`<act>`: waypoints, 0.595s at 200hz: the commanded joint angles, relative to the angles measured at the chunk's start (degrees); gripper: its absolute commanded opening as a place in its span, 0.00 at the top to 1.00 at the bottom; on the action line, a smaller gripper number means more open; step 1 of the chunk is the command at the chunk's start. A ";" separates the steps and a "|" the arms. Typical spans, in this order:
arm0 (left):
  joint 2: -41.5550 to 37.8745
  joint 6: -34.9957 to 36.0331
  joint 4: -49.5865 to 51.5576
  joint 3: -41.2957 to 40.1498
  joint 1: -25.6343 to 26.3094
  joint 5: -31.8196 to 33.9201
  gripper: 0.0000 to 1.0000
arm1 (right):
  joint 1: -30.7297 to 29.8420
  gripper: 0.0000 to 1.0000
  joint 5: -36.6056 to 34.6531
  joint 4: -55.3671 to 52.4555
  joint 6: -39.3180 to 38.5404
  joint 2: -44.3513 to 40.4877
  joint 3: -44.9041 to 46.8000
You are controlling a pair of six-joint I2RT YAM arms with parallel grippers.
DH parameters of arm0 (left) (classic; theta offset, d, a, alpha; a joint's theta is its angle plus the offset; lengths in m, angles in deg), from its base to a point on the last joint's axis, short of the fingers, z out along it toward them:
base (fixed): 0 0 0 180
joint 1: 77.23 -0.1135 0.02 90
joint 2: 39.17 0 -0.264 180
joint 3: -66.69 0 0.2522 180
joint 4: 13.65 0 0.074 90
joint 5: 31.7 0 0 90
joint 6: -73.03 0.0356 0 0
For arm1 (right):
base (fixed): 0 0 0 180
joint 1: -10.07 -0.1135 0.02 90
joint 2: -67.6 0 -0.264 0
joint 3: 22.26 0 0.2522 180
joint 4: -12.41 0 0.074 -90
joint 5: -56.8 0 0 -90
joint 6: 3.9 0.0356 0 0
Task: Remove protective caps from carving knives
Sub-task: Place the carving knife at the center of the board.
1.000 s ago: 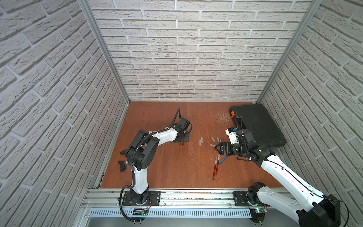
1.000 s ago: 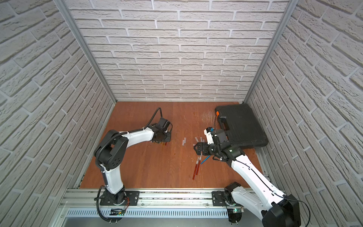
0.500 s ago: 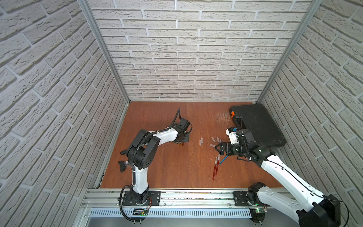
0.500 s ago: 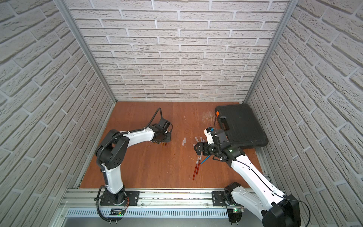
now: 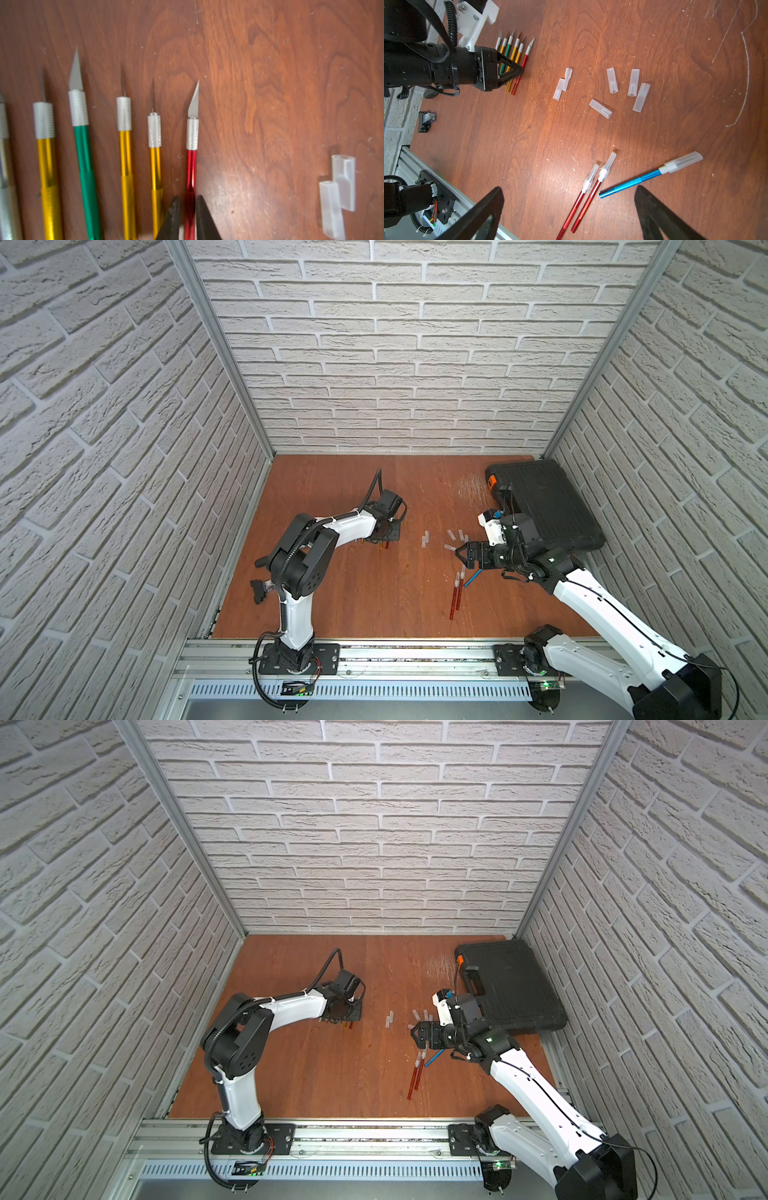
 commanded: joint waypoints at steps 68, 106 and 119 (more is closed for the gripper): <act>-11.52 -4.32 4.90 -1.42 7.90 2.82 0.82 | -0.28 0.02 0.31 -4.25 -2.57 -3.31 -1.99; -13.69 -8.85 4.55 -3.17 15.15 3.68 0.82 | -0.32 0.02 0.22 -9.64 -2.71 -4.62 -4.04; -13.87 -10.66 4.11 -3.41 17.77 3.86 0.82 | -0.28 0.02 -0.37 -12.55 -3.25 -4.77 -5.33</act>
